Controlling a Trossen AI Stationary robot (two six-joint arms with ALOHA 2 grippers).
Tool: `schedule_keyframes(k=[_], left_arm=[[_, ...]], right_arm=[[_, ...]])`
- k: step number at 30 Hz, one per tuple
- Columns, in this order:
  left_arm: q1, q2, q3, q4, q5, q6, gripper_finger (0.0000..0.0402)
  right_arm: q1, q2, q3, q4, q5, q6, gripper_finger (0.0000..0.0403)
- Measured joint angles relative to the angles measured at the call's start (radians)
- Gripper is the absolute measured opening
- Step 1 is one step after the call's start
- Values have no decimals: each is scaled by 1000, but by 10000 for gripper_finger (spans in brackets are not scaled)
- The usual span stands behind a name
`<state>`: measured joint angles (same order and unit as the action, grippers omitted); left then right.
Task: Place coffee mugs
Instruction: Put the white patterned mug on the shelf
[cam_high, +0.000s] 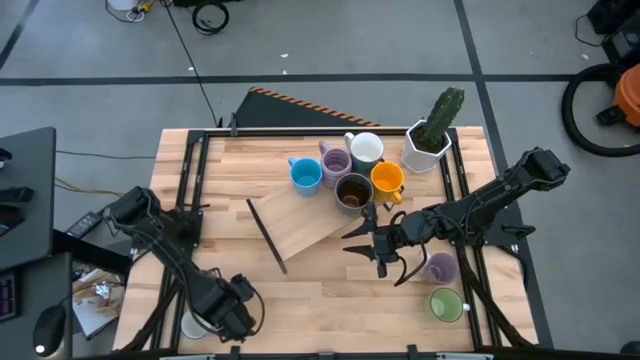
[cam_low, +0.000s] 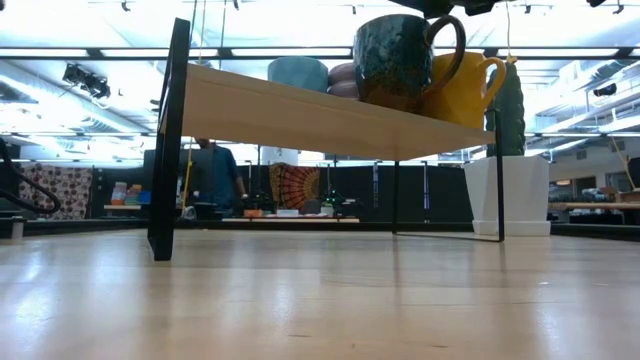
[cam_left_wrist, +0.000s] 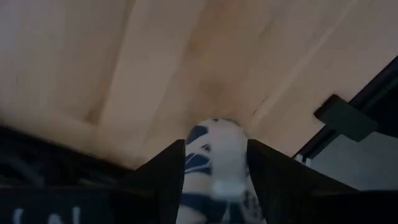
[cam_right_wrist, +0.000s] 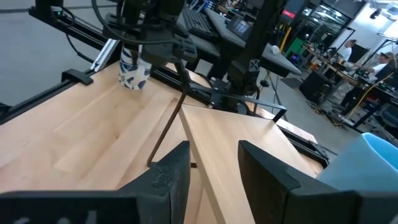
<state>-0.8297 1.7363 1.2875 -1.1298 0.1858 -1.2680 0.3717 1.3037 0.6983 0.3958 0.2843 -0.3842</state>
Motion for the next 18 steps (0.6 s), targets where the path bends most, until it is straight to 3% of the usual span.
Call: schedule_keyframes(k=[10,18], left_arm=[[-39,-1,-71,83,16,-29,172],[-37,-2,-71,86,13,19,109]], right_arm=[[0,1,0,-2,0,7,140],[0,1,0,-2,0,7,140]])
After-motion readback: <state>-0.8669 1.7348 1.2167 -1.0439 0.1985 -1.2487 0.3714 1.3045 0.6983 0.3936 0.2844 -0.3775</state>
